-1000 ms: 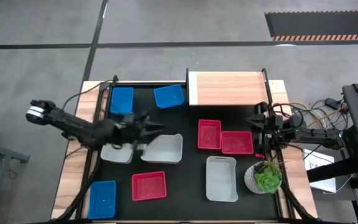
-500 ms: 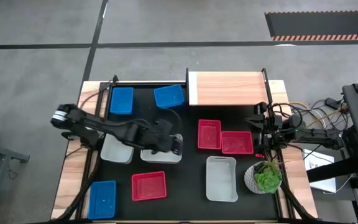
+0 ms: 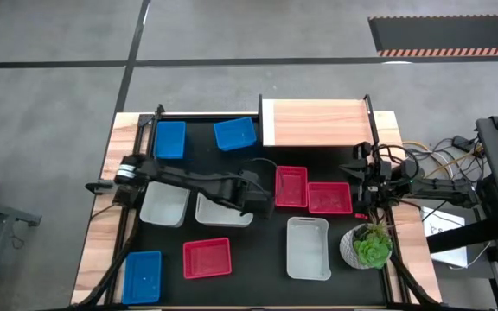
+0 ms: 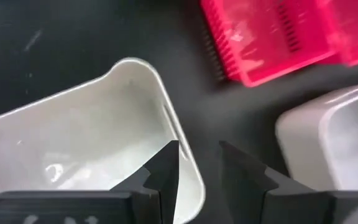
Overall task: Stack baskets on shelf by color
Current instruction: Put the top right gray bin on the shelf
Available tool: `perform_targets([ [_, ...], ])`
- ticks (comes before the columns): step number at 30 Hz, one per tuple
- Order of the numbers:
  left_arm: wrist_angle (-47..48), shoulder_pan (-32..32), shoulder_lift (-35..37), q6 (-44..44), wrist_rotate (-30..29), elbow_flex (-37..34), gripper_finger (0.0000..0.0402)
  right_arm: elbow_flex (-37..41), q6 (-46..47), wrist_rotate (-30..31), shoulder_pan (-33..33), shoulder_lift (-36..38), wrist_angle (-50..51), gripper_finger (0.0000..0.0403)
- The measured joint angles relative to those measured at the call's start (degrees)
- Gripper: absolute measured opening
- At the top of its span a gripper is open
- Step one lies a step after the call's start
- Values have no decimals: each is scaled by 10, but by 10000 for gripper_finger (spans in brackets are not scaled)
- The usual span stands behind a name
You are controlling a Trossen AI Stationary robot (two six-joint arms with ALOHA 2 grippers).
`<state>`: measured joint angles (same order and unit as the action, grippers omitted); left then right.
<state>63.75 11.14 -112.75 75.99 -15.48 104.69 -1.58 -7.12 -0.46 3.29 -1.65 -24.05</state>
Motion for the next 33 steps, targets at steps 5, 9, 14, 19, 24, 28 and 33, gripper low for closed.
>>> perform_targets([
  [5, -1, -3, -20, 0, 16, 0, 93, 0, -6, 0, 0, 0, 2, 9],
  [9, -3, -3, -28, 1, 17, -1, 93, 0, -16, 2, 0, 0, 2, 9],
  [14, -7, -3, -36, 1, 19, -3, 93, 0, -19, 4, 0, 0, 3, 9],
  [19, -24, -3, -39, 0, 21, -18, 93, 0, -20, 4, 0, 0, 3, 9],
  [24, -54, -3, -37, 0, 33, -52, 93, 0, -21, 4, 0, 0, 3, 9],
  [28, -96, -3, -37, 1, 49, -84, 93, 0, -21, 4, 0, 1, 3, 9],
  [33, -100, -3, -38, -6, 58, -98, 93, 0, -31, 5, 0, 1, 3, 9],
])
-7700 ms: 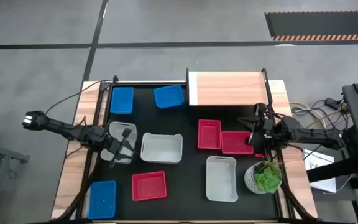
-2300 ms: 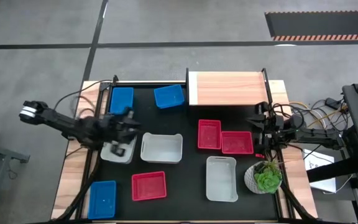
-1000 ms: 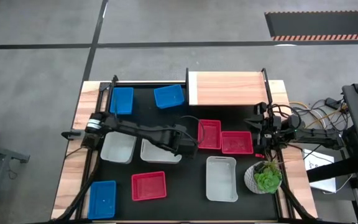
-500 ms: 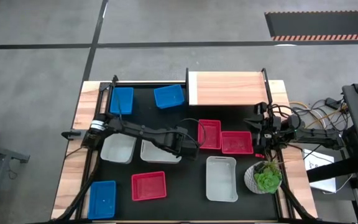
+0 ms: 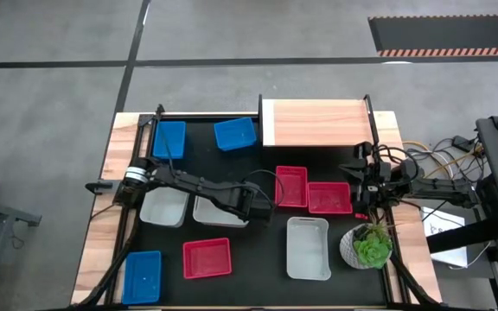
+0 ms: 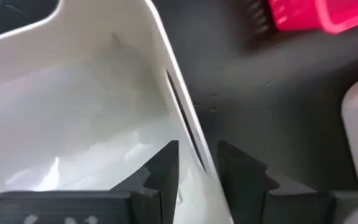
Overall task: Stack baskets on shelf by color
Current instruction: Put the top right gray bin on the shelf
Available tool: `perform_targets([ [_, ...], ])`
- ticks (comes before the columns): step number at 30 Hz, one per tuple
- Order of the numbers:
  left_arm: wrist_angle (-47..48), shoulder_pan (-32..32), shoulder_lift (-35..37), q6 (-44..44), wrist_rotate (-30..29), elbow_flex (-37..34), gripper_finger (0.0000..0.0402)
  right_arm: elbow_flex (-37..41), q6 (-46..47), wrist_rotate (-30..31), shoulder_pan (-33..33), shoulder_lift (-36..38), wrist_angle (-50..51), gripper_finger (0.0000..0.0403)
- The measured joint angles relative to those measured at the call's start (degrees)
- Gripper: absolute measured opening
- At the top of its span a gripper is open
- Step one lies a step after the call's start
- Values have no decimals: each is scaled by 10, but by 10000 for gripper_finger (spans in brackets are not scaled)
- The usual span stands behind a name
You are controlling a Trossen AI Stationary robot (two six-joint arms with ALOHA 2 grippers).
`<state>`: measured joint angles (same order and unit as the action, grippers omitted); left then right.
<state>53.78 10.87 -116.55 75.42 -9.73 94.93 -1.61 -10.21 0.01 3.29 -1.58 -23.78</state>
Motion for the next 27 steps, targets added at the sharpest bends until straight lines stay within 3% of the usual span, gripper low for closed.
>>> perform_targets([
  [6, -11, 1, 0, -13, 2, -5, 82, 0, 1, 0, 0, 0, -1, 9],
  [13, -11, 6, 5, -43, 6, -5, 8, 0, 1, 0, 0, 0, -1, 9],
  [21, -1, 14, 45, -124, 25, 3, 0, 0, -3, 0, 0, 0, 0, 9],
  [27, 30, 41, 100, -244, 48, 3, 0, 0, -3, 1, 0, 0, 6, 9],
])
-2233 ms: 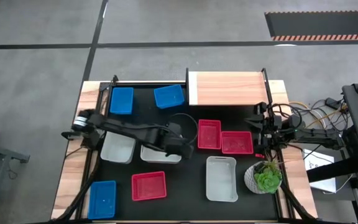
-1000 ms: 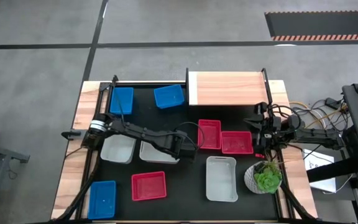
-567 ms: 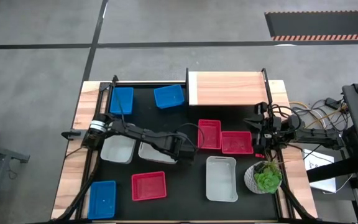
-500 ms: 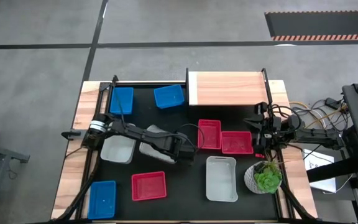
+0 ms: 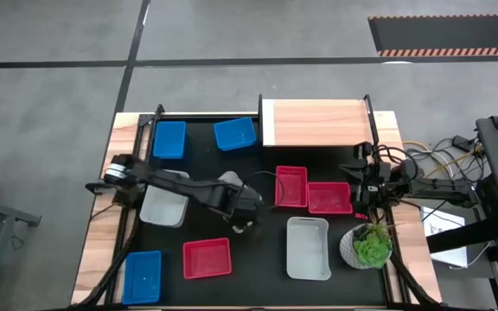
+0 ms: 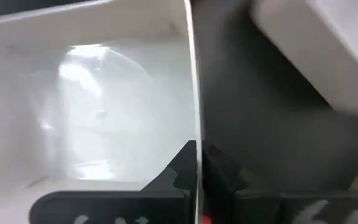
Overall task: Stack baskets on shelf by color
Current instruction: Put the top right gray bin on the shelf
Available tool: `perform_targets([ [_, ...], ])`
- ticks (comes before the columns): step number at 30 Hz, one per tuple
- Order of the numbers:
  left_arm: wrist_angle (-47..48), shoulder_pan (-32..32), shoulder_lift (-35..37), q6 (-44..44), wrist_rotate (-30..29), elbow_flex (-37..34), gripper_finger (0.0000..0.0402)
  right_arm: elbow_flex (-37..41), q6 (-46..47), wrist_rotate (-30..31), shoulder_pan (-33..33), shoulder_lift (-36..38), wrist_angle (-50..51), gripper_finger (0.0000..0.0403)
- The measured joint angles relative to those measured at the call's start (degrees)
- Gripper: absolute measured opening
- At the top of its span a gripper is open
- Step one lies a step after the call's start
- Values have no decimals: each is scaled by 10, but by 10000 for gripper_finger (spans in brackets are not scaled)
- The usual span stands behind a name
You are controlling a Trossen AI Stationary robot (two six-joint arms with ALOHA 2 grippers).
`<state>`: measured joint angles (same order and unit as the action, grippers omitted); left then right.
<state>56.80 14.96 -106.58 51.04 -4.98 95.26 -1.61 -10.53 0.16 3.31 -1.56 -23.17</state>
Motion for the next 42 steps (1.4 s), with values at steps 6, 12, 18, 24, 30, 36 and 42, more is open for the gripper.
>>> perform_targets([
  [6, 1, 48, 60, -132, 0, 5, 0, 0, -8, 0, 0, 0, 3, 9],
  [12, 3, 86, 94, -197, -37, 24, 0, 0, -8, 0, 0, 0, 6, 9],
  [18, -5, 113, 93, -352, -139, 82, 0, 0, -5, 0, 0, -1, 7, 9],
  [24, -55, 93, 92, -512, -246, 131, 0, 0, -5, 0, 0, -1, 20, 9],
  [30, -112, 18, 90, -636, -233, 146, 0, 0, -6, 0, 0, 0, 16, 9],
  [36, -153, -84, 75, -650, -167, 145, 0, -9, -6, 0, 0, 0, 20, 9],
  [42, -178, -151, 34, -650, -134, 145, 0, -20, -6, 0, 0, -1, 38, 9],
])
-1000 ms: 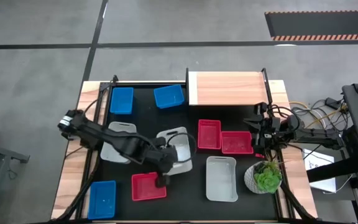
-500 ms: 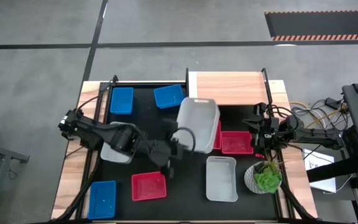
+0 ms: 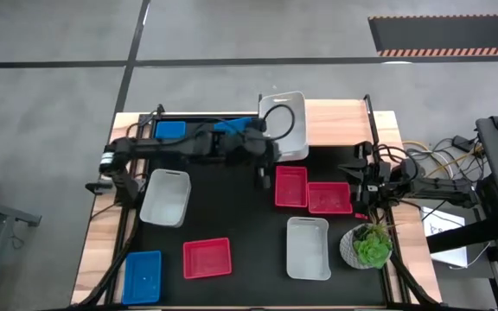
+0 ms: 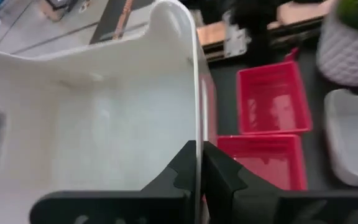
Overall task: Stack baskets on shelf by color
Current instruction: Put the top right gray bin on the shelf
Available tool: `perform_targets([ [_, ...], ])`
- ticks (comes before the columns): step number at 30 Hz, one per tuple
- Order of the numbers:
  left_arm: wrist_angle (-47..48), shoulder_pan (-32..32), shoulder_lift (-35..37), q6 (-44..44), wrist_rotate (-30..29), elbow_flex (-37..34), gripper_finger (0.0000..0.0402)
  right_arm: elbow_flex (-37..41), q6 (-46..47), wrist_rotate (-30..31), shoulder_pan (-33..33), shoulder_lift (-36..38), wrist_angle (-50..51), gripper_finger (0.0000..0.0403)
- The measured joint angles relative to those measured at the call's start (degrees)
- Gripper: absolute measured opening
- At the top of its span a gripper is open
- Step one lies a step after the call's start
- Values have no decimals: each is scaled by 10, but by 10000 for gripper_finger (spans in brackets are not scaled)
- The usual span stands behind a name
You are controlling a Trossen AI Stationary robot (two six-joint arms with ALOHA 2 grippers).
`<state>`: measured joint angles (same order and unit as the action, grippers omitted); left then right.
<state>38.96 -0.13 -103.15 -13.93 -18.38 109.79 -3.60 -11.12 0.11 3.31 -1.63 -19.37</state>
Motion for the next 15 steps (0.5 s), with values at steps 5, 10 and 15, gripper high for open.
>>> perform_targets([
  [5, -14, -35, -30, -5, 6, 1, 0, -21, -4, 0, 0, 1, 57, 9],
  [10, -39, -56, -55, -20, 10, 1, 0, -47, -4, 0, 0, 0, 105, 9],
  [15, -64, -72, -68, -20, 16, 1, 0, -59, -4, -1, 0, 1, 123, 9],
])
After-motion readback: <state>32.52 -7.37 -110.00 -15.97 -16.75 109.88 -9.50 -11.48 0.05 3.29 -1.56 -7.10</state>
